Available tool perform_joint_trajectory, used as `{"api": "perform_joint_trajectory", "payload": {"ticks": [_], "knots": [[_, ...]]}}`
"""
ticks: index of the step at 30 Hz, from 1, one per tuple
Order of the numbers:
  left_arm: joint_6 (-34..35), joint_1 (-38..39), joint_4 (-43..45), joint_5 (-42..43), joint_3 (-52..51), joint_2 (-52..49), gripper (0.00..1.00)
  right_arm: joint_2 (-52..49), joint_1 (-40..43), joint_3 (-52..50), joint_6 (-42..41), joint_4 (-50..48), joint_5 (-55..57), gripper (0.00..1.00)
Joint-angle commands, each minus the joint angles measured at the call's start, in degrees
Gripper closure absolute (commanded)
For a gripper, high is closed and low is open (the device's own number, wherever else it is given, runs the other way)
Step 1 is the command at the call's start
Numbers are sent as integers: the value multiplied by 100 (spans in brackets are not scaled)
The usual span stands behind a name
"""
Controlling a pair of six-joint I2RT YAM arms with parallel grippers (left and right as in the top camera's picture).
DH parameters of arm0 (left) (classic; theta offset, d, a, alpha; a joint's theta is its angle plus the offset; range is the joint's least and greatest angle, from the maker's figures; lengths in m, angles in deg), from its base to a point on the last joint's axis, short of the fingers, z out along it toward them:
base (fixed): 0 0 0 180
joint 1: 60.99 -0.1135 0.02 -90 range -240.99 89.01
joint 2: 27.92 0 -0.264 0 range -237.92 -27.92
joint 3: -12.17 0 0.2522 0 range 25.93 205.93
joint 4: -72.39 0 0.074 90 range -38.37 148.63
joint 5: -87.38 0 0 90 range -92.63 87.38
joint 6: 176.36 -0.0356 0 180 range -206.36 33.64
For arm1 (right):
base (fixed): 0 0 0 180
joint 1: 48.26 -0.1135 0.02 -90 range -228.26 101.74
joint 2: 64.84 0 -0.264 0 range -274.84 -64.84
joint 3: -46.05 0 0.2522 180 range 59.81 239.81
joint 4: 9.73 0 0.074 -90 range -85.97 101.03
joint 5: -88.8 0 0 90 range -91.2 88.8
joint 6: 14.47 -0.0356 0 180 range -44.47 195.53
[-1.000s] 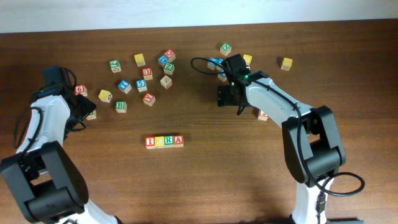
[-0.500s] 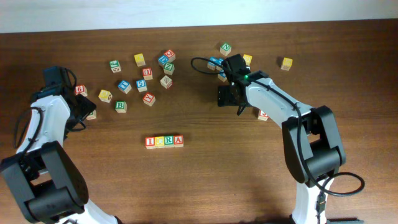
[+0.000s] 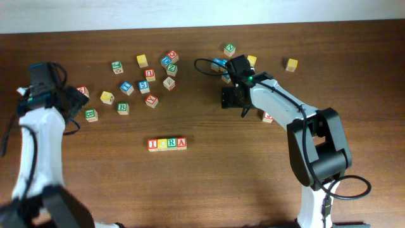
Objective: Spell out ICRA
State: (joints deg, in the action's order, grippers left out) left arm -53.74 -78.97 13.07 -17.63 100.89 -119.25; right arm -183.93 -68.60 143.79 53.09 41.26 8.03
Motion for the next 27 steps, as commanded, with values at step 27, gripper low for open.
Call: {"api": "perform_joint_trajectory", "payload": {"ticks": [27], "knots": [[15, -20, -57, -20, -2614, 2579, 1, 7, -15, -52, -7, 0, 111, 2]]}}
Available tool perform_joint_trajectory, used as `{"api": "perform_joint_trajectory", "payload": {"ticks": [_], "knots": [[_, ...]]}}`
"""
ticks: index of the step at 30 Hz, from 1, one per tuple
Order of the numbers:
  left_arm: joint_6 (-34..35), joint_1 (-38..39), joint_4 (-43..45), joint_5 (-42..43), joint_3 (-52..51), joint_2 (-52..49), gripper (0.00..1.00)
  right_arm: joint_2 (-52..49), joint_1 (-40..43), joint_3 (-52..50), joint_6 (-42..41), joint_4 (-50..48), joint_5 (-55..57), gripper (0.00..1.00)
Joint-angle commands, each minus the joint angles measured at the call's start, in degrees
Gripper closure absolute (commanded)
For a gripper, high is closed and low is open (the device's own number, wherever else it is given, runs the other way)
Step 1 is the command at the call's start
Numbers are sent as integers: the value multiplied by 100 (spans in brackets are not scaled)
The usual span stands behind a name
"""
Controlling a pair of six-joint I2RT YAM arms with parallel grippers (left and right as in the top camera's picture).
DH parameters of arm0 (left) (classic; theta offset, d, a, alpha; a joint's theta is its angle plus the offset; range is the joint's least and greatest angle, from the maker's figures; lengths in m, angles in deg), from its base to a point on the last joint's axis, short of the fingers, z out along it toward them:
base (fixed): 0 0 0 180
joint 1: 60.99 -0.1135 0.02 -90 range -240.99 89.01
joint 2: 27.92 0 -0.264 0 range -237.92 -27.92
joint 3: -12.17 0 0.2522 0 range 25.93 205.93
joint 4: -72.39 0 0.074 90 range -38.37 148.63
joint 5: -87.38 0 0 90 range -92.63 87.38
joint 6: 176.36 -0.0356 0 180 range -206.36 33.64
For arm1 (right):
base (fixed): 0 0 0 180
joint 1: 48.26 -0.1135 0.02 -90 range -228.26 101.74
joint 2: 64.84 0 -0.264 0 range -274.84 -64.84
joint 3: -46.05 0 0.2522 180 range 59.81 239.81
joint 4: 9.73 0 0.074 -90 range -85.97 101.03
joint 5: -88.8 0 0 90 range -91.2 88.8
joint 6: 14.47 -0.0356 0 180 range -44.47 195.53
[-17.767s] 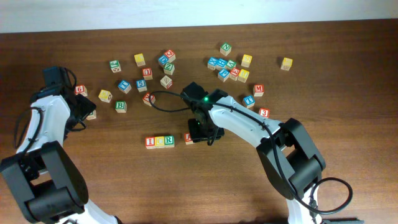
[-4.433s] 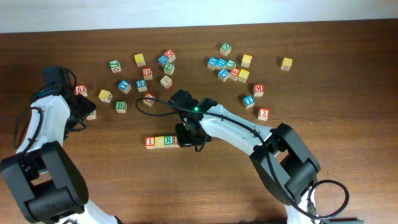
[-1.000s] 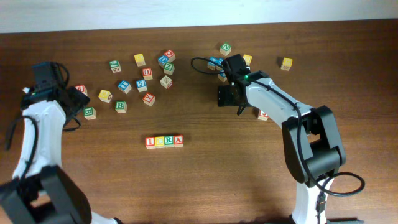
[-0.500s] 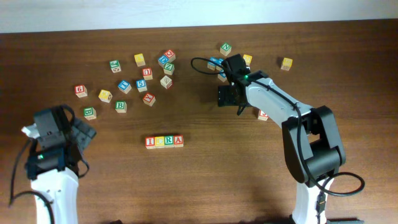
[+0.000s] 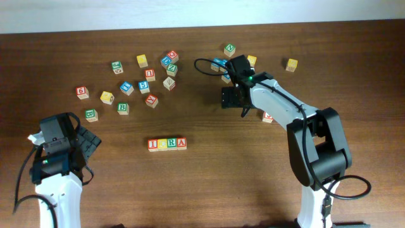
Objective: Spell out ICRA
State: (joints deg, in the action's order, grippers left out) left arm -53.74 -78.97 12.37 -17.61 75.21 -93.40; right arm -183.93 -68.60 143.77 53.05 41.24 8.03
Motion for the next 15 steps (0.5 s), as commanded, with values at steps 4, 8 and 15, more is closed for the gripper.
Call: {"api": "perform_joint_trajectory", "payload": {"ticks": [4, 8, 15], "knots": [[15, -17, 903, -22, -103, 68, 1, 7, -15, -50, -2, 2, 111, 1], [15, 0, 3185, -22, -487, 391, 1, 9, -15, -50, -2, 2, 111, 2], [15, 544, 4061, -22, -1121, 1272, 0, 7, -15, -50, -2, 2, 111, 2]]}}
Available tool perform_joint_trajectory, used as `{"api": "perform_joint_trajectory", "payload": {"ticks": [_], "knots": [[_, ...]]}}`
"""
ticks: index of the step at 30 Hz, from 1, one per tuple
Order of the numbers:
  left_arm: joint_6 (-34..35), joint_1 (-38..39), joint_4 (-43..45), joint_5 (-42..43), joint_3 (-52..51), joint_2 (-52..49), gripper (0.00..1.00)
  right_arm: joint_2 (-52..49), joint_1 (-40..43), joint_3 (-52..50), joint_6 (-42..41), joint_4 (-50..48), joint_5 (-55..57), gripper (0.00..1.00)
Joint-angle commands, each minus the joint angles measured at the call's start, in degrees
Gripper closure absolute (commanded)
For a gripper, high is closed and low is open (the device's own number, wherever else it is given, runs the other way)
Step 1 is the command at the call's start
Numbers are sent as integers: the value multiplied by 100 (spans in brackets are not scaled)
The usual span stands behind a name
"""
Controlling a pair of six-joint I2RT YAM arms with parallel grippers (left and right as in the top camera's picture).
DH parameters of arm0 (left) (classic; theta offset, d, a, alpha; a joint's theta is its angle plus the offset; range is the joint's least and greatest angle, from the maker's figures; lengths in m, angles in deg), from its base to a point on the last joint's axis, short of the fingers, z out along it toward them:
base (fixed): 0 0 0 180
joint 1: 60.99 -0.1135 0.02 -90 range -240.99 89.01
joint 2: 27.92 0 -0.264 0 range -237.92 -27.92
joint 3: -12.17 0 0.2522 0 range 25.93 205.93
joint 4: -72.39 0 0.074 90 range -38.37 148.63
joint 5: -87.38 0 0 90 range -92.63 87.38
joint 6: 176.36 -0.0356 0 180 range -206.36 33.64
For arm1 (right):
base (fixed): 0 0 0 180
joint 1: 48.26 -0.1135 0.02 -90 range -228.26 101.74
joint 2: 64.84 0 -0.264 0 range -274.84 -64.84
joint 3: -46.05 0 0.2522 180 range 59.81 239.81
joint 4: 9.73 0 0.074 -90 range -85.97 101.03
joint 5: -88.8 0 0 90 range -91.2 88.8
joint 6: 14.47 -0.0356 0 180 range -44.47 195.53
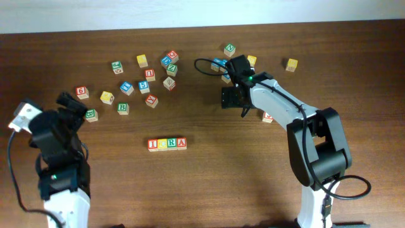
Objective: Spell out ICRA
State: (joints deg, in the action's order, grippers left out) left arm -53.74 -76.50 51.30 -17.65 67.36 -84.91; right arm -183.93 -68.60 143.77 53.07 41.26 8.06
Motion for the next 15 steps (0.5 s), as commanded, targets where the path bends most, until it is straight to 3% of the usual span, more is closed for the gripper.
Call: {"api": "perform_joint_trajectory", "payload": {"ticks": [1, 5, 15], "knots": [[15, 409, 232, -17, -448, 557, 1, 7, -15, -50, -4, 0, 109, 2], [15, 813, 409, -15, -1045, 1244, 1, 7, -15, -50, -4, 0, 109, 1], [15, 863, 560, -17, -2490, 3287, 1, 9, -15, -50, -4, 0, 109, 2]]}}
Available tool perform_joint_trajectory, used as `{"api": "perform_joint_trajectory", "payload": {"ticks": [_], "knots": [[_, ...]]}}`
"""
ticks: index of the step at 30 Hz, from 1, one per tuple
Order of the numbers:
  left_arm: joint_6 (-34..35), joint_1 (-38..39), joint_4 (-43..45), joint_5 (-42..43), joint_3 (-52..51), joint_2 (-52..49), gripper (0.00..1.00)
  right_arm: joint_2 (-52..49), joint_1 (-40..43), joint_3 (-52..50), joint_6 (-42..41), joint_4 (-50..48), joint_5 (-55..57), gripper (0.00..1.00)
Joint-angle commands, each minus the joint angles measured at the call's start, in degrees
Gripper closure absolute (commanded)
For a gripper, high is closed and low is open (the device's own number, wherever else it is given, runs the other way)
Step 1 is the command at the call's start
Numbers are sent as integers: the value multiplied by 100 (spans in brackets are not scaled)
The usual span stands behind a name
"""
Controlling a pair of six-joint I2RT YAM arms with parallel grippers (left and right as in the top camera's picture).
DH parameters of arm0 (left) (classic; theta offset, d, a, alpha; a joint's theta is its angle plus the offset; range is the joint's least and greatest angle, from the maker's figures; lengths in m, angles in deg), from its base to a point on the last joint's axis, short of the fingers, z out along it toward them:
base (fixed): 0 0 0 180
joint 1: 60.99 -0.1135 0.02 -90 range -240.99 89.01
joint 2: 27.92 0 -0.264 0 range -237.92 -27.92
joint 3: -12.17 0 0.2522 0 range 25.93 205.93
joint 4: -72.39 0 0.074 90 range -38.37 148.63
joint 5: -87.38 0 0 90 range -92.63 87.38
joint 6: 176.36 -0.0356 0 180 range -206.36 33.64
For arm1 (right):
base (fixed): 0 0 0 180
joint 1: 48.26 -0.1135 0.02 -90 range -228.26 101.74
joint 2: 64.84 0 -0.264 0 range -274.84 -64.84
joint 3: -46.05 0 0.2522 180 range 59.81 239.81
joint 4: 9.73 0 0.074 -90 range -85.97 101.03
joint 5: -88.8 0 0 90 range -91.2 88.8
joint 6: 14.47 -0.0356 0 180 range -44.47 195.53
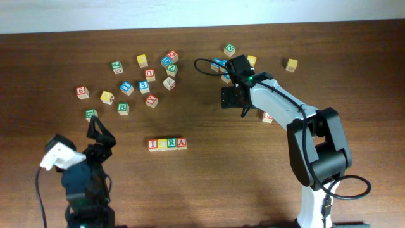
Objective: Spell out ICRA
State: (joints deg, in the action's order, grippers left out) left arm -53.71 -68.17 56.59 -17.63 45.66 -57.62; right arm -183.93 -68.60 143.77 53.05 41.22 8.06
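Note:
Four letter blocks (167, 144) lie side by side in a row at the table's front middle, reading I, C, R, A. My left gripper (100, 131) is at the front left, to the left of the row and apart from it, fingers spread and empty. My right gripper (225, 97) hovers at the back right, well behind the row, and looks open with nothing in it.
Several loose blocks (144, 85) are scattered at the back left. More lie around the right arm: a green one (230, 48), a yellow one (291, 64) and one by its forearm (267, 117). A green block (90, 114) sits just behind the left gripper.
The left arm has drawn back toward the table's front edge and its gripper now sits lower and further right. The right arm and the block row are unchanged.
The ICRA row was in place at every moment. The left arm stood at the far left by the loose blocks, then was lower at the front left, then shifted twice more around that spot. The right arm stayed still throughout.

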Motion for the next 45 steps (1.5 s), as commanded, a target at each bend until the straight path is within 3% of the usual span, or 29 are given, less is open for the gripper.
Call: {"api": "perform_joint_trajectory", "payload": {"ticks": [1, 11, 23, 45], "knots": [[13, 37, 33, -20, -389, 695, 0, 7, -15, -50, -2, 4, 109, 2], [13, 745, 118, -22, -885, 1768, 1, 7, -15, -50, -2, 4, 109, 2], [13, 828, 140, -20, -964, 2942, 1, 9, -15, -50, -2, 4, 109, 2], [13, 831, 105, -20, -1921, 2946, 1, 7, -15, -50, -2, 4, 109, 2]]}}
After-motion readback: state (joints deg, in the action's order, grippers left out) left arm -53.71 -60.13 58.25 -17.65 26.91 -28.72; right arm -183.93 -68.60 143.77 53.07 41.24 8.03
